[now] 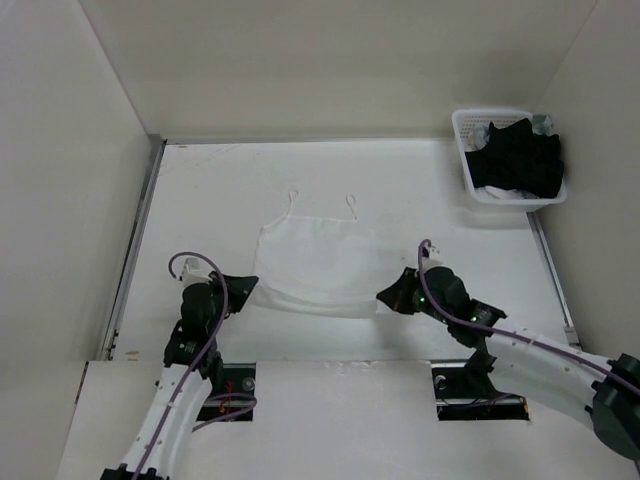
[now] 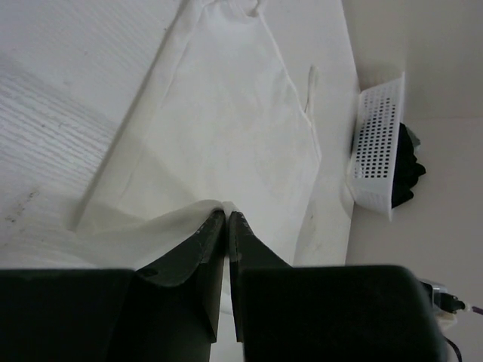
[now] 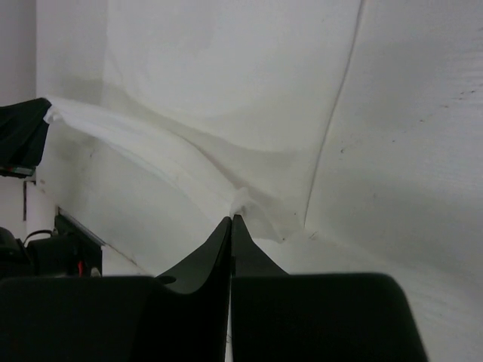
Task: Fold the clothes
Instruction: Fold the tank top
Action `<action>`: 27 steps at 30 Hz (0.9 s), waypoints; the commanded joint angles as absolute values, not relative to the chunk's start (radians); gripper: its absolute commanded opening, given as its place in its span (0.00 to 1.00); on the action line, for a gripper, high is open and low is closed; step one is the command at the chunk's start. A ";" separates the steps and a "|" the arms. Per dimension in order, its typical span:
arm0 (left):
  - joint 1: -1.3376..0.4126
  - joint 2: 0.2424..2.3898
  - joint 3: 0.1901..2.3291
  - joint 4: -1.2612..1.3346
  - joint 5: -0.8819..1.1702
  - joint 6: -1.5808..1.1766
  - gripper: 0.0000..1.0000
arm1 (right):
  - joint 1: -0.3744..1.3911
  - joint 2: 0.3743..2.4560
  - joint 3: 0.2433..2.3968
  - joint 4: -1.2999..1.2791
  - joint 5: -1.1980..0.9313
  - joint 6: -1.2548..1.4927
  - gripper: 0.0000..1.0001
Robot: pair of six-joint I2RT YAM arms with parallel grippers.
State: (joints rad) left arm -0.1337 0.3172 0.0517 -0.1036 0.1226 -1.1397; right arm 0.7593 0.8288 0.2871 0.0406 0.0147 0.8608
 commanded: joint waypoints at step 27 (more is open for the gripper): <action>-0.099 1.901 1.000 0.541 -0.064 -1.151 0.31 | 0.274 1.991 1.333 0.195 -0.146 0.741 0.22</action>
State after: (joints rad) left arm -0.1062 1.9110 0.9699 0.4847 -0.0639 -1.1507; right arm 0.2806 1.9453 1.2579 0.1505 -0.1280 0.7216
